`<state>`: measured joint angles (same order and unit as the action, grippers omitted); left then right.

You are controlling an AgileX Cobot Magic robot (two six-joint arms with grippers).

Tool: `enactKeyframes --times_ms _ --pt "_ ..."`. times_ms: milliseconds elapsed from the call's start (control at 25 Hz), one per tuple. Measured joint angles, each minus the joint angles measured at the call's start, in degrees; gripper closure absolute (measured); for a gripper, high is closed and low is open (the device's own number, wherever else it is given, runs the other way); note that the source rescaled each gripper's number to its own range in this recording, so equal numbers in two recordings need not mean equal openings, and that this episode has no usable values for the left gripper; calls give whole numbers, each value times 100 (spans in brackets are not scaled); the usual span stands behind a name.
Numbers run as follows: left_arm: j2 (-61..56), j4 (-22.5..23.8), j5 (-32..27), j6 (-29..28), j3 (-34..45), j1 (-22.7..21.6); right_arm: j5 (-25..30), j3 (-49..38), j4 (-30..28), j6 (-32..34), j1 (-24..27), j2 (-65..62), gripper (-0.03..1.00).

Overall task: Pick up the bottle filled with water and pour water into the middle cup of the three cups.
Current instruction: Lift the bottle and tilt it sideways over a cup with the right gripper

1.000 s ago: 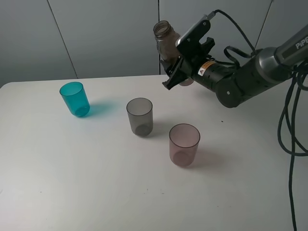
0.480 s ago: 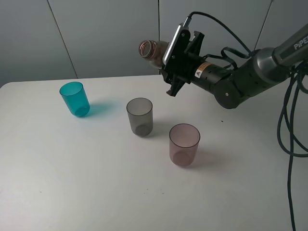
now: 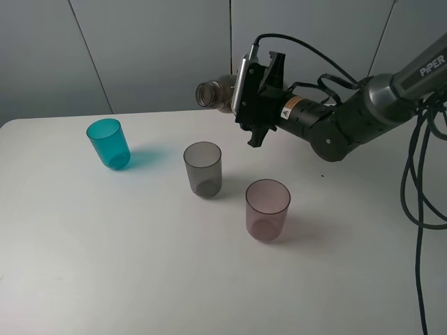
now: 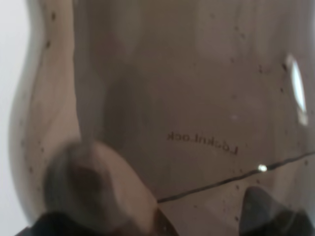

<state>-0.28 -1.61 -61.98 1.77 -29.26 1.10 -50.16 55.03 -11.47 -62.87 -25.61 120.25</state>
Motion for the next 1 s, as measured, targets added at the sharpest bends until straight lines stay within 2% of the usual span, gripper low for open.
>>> enactKeyframes --times_ms 160,440,1000 --pt "0 0 0 0 0 0 0 0 -52 -540 0 0 97" --pt "0 0 0 0 0 0 0 0 -105 -1055 0 0 97" --pt "0 0 0 0 0 0 -9 0 -108 -1779 0 0 97"
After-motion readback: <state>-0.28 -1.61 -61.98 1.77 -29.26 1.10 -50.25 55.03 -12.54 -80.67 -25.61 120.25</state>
